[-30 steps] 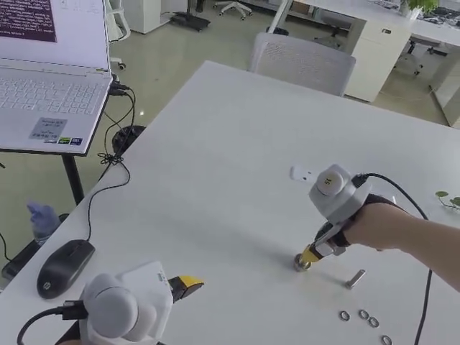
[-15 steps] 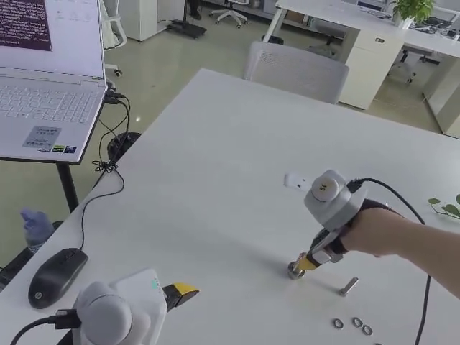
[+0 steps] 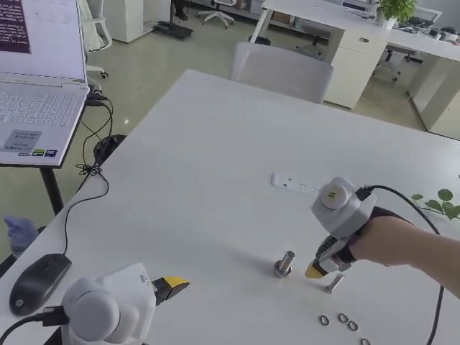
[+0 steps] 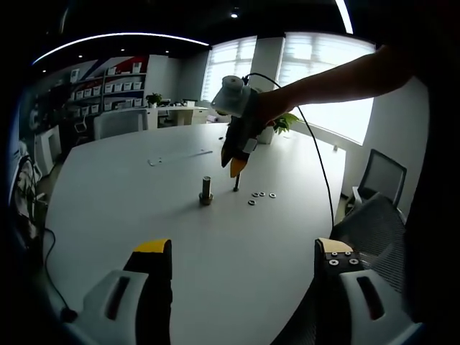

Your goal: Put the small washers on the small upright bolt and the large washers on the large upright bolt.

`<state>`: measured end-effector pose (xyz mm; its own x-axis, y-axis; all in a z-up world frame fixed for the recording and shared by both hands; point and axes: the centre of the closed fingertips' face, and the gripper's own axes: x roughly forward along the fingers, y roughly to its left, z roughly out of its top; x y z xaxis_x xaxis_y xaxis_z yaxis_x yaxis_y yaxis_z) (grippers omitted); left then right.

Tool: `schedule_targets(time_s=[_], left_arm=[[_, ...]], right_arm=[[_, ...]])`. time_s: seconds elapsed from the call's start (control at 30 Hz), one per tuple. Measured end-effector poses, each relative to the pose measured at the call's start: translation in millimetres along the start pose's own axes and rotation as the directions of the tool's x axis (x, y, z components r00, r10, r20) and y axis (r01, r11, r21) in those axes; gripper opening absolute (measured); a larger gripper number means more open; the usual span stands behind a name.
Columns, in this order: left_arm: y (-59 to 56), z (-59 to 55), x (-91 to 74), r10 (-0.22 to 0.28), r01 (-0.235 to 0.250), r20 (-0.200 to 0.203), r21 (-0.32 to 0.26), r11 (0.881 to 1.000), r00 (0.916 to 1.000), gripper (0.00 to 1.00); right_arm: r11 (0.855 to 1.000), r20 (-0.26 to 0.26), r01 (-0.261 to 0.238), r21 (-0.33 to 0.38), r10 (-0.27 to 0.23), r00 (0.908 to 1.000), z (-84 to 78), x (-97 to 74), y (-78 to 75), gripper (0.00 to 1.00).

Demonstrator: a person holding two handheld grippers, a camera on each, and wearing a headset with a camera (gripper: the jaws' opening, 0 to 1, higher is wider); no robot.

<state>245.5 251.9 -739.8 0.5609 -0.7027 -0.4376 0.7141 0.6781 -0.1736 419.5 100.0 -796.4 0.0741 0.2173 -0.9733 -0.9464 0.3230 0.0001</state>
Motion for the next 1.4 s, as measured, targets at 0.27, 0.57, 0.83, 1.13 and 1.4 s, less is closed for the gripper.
schedule_targets(time_s=[0.27,0.57,0.83,1.13,1.4], left_arm=[[0.3,1.4,10.2,0.015,-0.015,-0.005,0.023,1.000,0.9999,0.82],[4.7,5.9,13.3,0.032,-0.032,-0.003,0.027,0.999,0.9995,0.83],[6.6,1.2,10.5,0.049,-0.049,-0.014,0.004,0.999,0.9987,0.82],[7.2,-2.1,8.3,0.064,-0.064,-0.020,-0.003,0.998,0.9978,0.82],[9.5,0.4,9.6,0.074,-0.074,-0.015,-0.011,0.997,0.9972,0.82]], right_arm=[[1.000,0.013,-0.001,0.021,0.001,0.9999,-20.7,-7.9,1.8,0.33],[0.999,0.019,-0.009,0.038,0.008,0.9998,-45.1,-15.9,6.8,0.33],[0.997,0.022,-0.009,0.073,0.007,0.9997,-67.2,-18.0,7.1,0.33],[0.996,0.019,-0.006,0.087,0.005,0.9998,-84.8,-2.7,8.2,0.33],[0.995,0.003,-0.006,0.104,0.006,1.0000,-101.1,24.7,3.8,0.32]])
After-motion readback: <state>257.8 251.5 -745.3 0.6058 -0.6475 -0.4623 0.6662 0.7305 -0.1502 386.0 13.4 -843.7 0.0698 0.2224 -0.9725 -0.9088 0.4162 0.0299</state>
